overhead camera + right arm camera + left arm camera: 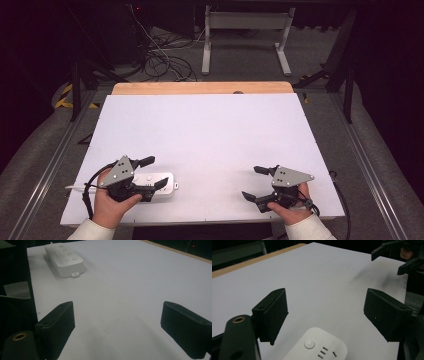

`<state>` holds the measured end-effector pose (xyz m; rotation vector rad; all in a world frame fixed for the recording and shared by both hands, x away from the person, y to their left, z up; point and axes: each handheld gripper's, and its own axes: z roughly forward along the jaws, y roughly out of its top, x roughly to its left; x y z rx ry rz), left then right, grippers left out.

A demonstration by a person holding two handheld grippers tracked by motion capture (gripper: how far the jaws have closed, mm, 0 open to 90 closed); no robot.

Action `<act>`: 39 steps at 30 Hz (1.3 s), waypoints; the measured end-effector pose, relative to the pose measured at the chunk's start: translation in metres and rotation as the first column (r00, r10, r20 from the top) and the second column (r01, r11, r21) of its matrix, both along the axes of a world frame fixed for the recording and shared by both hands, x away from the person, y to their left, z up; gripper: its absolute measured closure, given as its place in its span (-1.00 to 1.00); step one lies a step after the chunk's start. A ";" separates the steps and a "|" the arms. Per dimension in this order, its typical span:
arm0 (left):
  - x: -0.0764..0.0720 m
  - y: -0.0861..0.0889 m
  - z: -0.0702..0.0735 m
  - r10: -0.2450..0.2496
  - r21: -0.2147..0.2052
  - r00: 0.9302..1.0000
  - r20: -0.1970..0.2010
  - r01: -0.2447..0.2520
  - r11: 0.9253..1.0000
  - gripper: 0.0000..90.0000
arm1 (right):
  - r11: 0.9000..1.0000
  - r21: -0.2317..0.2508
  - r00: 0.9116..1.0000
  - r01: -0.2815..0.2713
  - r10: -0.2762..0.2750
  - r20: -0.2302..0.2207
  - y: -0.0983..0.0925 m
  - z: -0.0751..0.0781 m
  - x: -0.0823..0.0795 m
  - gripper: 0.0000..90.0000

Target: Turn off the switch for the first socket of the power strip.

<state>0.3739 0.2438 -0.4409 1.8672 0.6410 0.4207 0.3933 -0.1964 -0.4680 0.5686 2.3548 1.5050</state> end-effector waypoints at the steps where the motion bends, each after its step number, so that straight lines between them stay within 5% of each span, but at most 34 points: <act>1: 0.000 -0.001 -0.002 0.001 -0.006 1.000 -0.004 -0.001 1.000 -0.56 | 1.000 -0.001 1.000 -0.001 0.001 0.000 0.000 0.000 0.000 -0.72; 13: -0.002 -0.008 -0.028 -0.017 0.032 0.999 -0.031 0.018 0.999 -0.53 | 1.000 0.000 1.000 -0.002 0.002 0.000 0.000 0.000 0.000 -0.73; 19: -0.005 -0.010 -0.042 -0.002 0.057 0.996 -0.085 0.007 0.998 -0.55 | 1.000 0.001 1.000 -0.004 0.004 -0.001 0.000 0.000 0.000 -0.73; 39: -0.010 -0.006 -0.031 0.000 0.042 1.000 0.012 0.000 0.999 -0.54 | 1.000 -0.007 1.000 0.000 0.000 -0.001 -0.001 -0.001 0.001 -0.73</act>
